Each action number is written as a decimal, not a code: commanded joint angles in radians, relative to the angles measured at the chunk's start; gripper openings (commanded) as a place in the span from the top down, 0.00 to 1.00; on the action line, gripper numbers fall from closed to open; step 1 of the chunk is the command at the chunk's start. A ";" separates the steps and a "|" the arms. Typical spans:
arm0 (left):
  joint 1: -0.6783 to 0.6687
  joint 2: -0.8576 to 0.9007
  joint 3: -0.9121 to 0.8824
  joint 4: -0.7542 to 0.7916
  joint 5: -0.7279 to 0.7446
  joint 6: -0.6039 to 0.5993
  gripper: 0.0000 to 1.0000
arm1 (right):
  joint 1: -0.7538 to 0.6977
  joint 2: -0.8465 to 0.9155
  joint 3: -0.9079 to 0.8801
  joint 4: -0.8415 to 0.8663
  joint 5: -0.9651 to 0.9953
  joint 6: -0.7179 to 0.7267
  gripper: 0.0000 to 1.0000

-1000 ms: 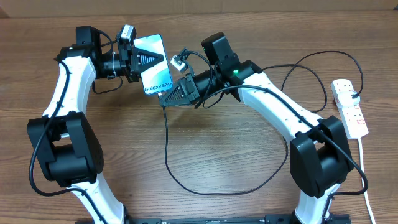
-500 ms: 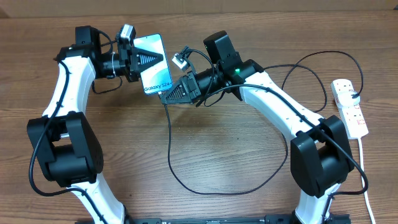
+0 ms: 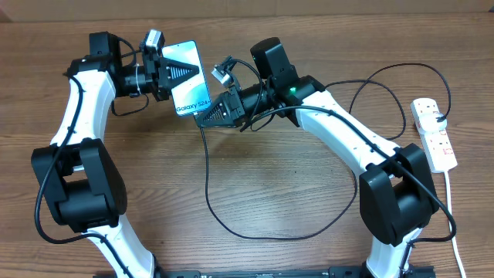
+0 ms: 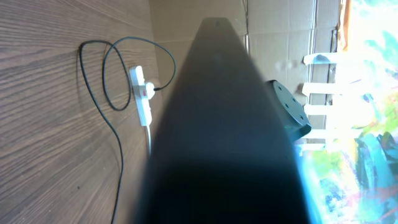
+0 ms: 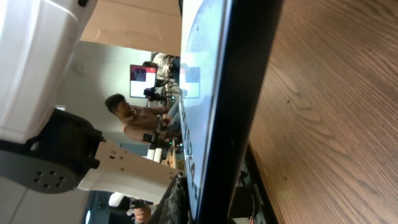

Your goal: Plug charger to phone and switch on socket

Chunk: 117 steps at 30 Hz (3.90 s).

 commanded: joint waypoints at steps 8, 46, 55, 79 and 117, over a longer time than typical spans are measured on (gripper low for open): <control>-0.028 -0.046 0.010 -0.043 0.042 0.013 0.96 | -0.002 -0.007 0.015 0.127 0.196 0.082 0.96; -0.048 -0.046 0.010 -0.092 0.042 0.016 0.96 | -0.076 -0.007 0.015 0.294 0.270 0.196 0.04; -0.045 -0.046 0.010 -0.039 0.041 0.014 0.96 | -0.079 -0.007 0.015 0.035 -0.025 -0.072 0.00; -0.044 -0.046 0.010 -0.001 0.039 -0.022 0.96 | -0.049 -0.029 0.015 -0.064 -0.068 -0.181 0.72; -0.063 -0.046 0.010 -0.016 0.024 -0.009 0.96 | -0.060 -0.029 0.015 0.230 0.050 0.107 0.95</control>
